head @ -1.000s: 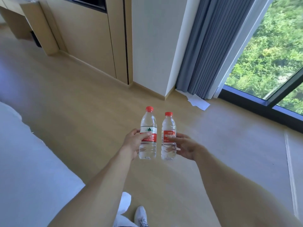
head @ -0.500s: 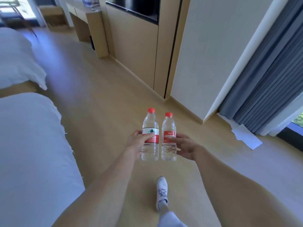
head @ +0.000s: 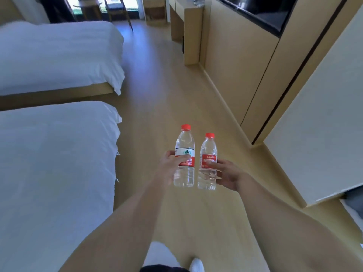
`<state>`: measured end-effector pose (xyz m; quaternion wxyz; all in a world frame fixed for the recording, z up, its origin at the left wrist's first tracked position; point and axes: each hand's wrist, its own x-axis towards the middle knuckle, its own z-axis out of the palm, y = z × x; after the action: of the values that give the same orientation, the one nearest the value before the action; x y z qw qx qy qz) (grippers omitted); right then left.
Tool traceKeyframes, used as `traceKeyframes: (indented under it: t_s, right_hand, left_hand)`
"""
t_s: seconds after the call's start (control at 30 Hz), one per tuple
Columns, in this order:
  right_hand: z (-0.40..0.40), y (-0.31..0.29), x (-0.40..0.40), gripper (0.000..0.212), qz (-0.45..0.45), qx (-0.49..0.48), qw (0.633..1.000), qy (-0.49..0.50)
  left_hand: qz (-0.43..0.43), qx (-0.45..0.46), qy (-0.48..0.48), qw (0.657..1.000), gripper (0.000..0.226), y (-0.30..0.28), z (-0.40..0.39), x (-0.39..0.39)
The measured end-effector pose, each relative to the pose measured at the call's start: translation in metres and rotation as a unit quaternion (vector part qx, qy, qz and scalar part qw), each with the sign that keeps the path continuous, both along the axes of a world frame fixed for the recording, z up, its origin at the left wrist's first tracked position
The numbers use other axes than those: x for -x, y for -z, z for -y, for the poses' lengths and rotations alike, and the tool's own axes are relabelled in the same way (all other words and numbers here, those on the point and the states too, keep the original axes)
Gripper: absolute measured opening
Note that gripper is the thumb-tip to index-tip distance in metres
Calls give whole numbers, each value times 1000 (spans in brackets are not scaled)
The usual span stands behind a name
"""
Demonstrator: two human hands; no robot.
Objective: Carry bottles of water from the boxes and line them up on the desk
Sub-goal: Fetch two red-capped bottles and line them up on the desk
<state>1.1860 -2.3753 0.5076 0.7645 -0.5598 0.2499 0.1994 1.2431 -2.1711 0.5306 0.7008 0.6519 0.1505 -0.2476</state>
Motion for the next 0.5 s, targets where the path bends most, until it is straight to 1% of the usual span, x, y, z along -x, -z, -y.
traceKeyframes:
  t_s: [0.17,0.3,0.43,0.5]
  right_hand:
    - [17,2,-78,41,-3,-1,999,-36]
    - [32,9,-144,42,-3,3,999,-32]
    - [44,15,-219,47,-11,27,999,-16]
    - [49,15,-269,47,-21,39,999,-5]
  left_hand:
    - [-8,4,-29,1000,44,6,18,-72]
    - [-7,9,-28,1000,35,23,28,-138]
    - [-16,7,-25,1000,39,39,37,-213]
    - [-26,6,-21,999,41,42,40,-263]
